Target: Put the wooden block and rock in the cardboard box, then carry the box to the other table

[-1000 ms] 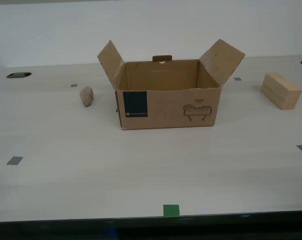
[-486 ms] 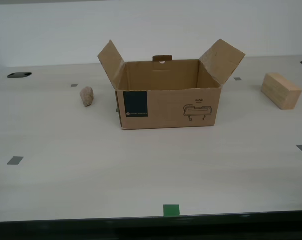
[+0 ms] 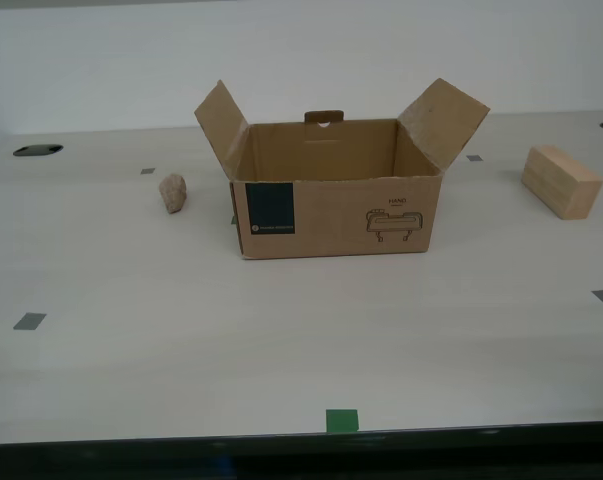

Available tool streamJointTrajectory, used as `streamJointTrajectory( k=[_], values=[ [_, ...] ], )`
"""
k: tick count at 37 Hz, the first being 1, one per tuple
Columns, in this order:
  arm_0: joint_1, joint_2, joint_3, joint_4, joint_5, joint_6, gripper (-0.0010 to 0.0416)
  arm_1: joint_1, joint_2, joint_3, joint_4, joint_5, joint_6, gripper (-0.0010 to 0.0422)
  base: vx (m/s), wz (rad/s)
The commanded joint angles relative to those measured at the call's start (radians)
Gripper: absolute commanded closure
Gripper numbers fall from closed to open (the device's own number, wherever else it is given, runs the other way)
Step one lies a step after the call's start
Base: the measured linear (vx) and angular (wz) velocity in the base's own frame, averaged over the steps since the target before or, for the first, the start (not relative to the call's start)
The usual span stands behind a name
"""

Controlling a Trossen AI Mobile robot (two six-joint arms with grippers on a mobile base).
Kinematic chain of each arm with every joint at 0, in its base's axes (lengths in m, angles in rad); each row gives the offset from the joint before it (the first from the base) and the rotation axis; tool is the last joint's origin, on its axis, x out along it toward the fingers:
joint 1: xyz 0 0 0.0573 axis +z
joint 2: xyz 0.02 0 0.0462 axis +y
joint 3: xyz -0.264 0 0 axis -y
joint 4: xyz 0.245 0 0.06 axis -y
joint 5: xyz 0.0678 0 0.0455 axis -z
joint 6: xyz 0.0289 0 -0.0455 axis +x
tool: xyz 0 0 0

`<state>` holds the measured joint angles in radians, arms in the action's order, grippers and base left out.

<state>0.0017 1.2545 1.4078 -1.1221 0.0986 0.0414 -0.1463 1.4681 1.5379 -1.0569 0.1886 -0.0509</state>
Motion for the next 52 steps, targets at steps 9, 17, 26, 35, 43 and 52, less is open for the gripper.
streamJointTrajectory(
  k=[9,17,26,35,43,52],
  values=[
    [0.0,-0.001,0.001,0.02,0.004,0.007,0.0405,0.0,0.0,0.001,0.003,0.003,0.011,0.0073,0.0,0.0],
    [0.0,-0.001,0.001,0.026,-0.016,0.01,0.0404,0.0,0.0,0.001,0.005,0.003,0.01,0.0073,0.0,0.0],
    [0.0,-0.001,0.001,0.026,-0.033,0.012,0.0403,0.0,0.0,0.001,0.005,0.003,0.01,0.0074,0.0,0.0],
    [0.0,-0.001,0.001,0.02,-0.034,0.016,0.0402,0.0,0.0,0.001,0.008,0.003,0.01,0.0073,0.0,0.0],
    [0.0,-0.001,0.001,0.021,-0.042,0.023,0.0329,0.0,0.0,0.001,0.008,0.003,0.006,0.0074,0.0,0.0],
    [0.0,-0.001,0.001,0.021,-0.042,0.029,0.0167,0.0,0.0,0.001,0.008,0.003,0.006,0.0074,0.0,0.0]
  ],
)
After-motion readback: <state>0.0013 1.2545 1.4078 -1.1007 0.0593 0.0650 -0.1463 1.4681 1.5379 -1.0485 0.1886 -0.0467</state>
